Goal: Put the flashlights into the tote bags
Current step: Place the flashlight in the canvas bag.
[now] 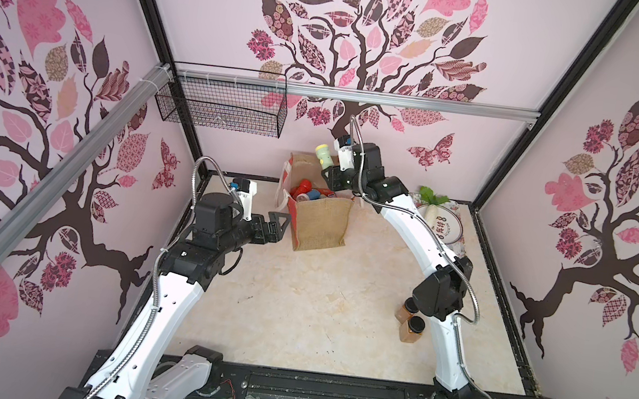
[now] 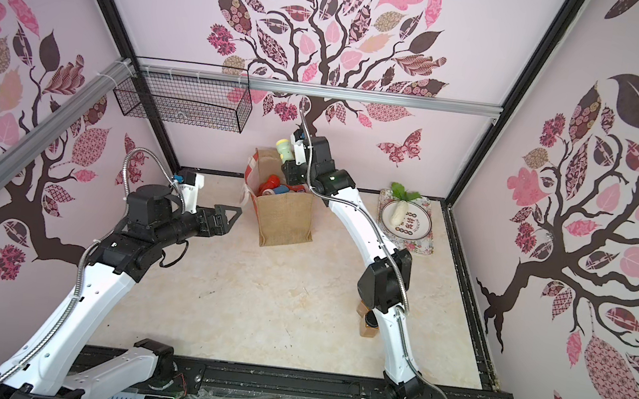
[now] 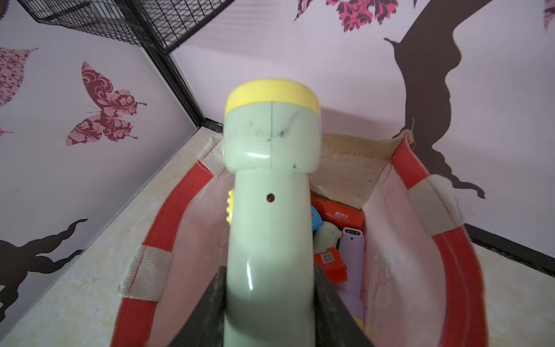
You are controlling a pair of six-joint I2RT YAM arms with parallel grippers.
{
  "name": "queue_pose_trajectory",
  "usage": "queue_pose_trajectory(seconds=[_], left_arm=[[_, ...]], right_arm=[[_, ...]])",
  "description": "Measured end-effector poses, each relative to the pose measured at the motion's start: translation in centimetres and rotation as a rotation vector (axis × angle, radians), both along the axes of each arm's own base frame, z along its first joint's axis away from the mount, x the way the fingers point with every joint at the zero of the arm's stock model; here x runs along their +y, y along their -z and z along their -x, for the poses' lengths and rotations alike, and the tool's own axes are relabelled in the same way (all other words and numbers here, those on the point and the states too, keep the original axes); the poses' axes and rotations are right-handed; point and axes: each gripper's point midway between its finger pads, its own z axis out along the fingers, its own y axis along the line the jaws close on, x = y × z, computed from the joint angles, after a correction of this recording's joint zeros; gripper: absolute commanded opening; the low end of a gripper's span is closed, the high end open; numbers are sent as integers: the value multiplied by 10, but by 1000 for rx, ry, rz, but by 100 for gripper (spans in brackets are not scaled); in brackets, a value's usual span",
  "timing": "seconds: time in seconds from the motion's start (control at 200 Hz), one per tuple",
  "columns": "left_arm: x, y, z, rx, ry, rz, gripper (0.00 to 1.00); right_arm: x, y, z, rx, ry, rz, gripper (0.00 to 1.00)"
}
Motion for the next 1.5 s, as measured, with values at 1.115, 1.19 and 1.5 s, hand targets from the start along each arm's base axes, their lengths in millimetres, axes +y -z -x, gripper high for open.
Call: queue_pose_trajectory(seconds=[1.115,1.19,1.5], left_arm=[[3,18,10,48,-21,16,98],[4,20,10,54,-25,14,98],[4,21,10,54,-25,15,98]], right_arm=[[8,72,-19,44,8,111,24],[8,71,-19,42,8,111,32],[10,66,-21,10,17,114,68]])
